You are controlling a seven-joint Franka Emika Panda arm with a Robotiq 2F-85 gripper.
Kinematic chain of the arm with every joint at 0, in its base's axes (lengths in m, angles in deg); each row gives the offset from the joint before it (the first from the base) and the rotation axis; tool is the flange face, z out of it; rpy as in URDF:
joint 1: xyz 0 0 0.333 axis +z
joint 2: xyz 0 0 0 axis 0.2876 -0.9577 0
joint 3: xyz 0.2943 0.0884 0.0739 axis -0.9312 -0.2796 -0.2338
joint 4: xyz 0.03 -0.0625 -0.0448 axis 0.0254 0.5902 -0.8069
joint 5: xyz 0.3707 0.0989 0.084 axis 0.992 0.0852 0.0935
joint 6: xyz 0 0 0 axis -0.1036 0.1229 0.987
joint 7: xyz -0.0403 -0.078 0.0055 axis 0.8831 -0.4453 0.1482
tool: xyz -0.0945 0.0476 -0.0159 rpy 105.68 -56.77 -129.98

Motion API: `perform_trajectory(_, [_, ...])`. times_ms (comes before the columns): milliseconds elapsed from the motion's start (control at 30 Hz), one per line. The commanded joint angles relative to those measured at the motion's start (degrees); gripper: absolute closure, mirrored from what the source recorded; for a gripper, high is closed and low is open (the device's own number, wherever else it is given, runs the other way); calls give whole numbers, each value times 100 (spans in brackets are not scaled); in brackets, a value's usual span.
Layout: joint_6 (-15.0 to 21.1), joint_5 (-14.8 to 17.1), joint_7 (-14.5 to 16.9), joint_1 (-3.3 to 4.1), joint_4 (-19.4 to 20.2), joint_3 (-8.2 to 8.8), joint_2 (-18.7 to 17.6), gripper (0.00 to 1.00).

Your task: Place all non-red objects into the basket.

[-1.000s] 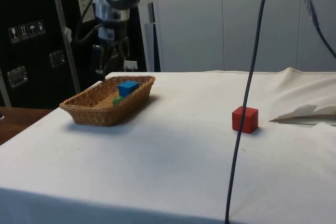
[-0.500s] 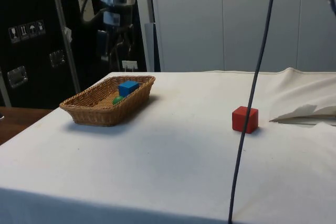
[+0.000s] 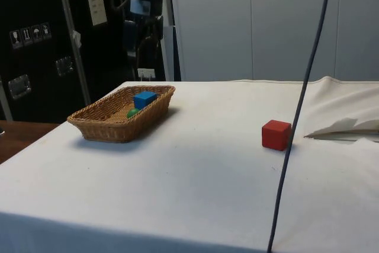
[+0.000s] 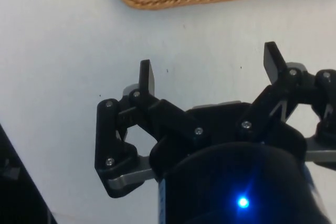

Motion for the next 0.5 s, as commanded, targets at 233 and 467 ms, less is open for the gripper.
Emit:
perform_trajectory(233, [-6, -40, 212, 11, 304, 6, 321, 0])
perform_trajectory(467, [-6, -17, 418, 11, 521, -6, 539, 0])
